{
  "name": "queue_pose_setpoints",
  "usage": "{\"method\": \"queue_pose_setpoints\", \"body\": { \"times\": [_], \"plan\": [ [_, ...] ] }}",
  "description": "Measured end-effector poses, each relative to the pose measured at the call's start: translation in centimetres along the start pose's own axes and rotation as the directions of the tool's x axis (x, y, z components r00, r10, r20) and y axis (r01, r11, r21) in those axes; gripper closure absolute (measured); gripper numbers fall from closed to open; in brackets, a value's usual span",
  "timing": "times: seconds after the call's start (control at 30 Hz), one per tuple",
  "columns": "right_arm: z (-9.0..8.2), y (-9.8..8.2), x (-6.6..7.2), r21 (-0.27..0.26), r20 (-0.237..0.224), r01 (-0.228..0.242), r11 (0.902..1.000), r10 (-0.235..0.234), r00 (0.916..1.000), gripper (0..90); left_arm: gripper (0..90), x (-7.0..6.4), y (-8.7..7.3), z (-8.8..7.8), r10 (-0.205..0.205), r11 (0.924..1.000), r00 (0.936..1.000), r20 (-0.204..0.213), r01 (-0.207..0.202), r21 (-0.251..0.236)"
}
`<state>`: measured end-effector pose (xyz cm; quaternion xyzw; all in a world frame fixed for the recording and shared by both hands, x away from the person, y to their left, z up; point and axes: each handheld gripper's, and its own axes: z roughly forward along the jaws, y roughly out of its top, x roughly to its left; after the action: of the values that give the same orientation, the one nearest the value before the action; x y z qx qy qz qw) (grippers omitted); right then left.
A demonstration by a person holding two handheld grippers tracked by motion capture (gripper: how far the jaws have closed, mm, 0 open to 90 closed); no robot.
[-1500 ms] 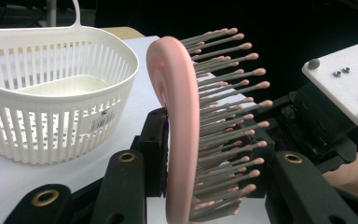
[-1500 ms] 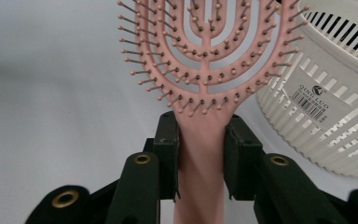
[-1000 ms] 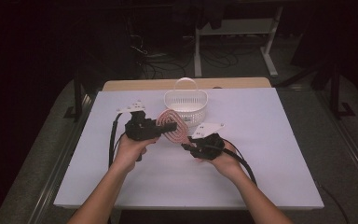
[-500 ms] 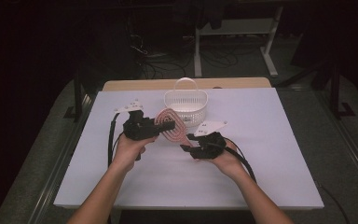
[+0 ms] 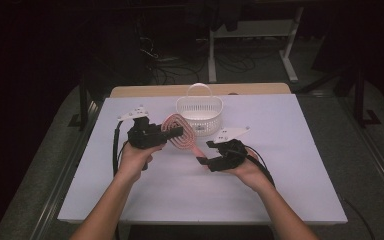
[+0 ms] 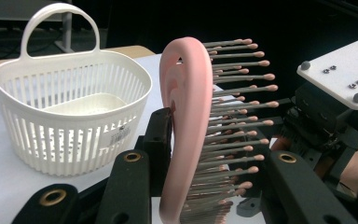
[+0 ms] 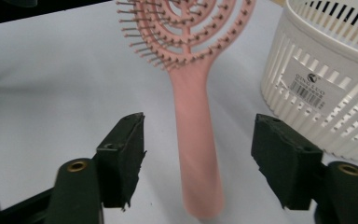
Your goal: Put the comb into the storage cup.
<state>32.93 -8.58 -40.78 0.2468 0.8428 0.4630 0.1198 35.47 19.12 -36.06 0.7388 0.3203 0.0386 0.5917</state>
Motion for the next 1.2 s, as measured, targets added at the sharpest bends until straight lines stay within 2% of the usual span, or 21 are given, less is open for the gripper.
{"method": "queue_pose_setpoints", "body": {
  "times": [0.47,0.67,0.83,1.2],
  "plan": [
    [-1.3,-1.6,-1.0,0.002,0.032,-0.103,0.9947,0.103,0.9942,14.7,64.9,0.5,0.3,-0.8,-0.006,0.9997,1.0,-0.005,0.006,-0.023],
    [-2.2,-2.8,-1.4,0.007,0.053,-0.143,0.9897,0.142,0.9884,7.2,65.0,0.5,0.5,-1.1,-0.004,0.9995,1.0,-0.009,0.003,-0.032],
    [-3.0,-4.3,-1.5,0.029,0.074,-0.154,0.9876,0.152,0.9856,0.0,65.2,0.6,0.5,-1.2,-0.007,0.9994,1.0,-0.006,0.006,-0.035],
    [-4.9,-7.5,-1.4,0.026,0.105,-0.185,0.9824,0.181,0.9778,0.0,65.2,0.6,0.5,-1.3,-0.009,0.9992,0.9999,-0.006,0.009,-0.04]
  ]
}}
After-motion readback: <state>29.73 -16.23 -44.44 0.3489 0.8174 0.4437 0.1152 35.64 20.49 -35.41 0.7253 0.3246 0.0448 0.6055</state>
